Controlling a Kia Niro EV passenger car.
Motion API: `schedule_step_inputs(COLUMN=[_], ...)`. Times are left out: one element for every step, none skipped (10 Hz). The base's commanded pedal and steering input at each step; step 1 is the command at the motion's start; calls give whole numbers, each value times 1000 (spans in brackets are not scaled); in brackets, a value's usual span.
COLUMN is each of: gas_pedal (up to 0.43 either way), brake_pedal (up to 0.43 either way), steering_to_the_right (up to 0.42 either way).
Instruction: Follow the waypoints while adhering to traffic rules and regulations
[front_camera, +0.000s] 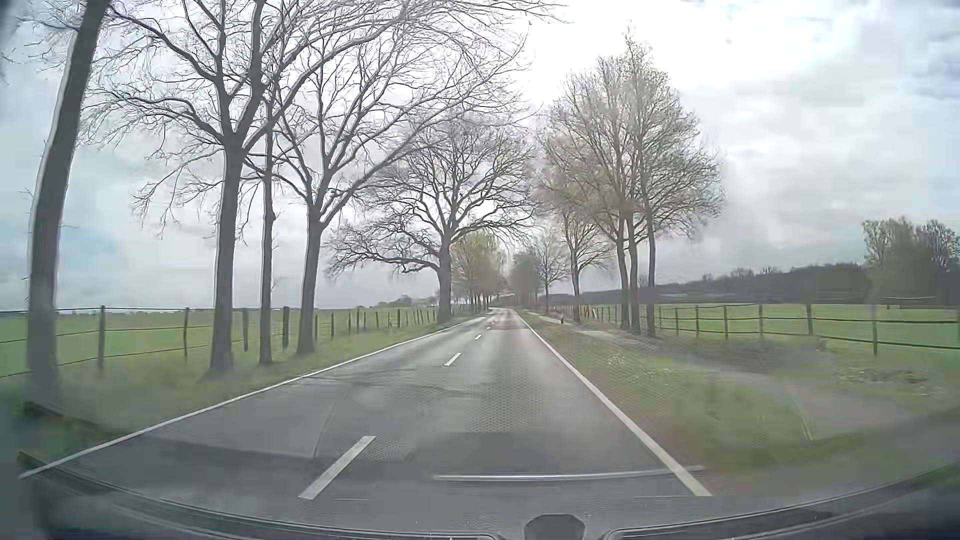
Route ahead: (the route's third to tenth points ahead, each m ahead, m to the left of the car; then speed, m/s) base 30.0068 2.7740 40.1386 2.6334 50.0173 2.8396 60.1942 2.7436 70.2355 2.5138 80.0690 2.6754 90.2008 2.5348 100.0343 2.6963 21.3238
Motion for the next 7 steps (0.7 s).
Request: schedule_step_inputs(gas_pedal=[248,248,248,240,228,228,228], brake_pedal=[0,0,0,0,0,0,0], steering_to_the_right=[-1,-1,-1,-1,-1,-1,-1])
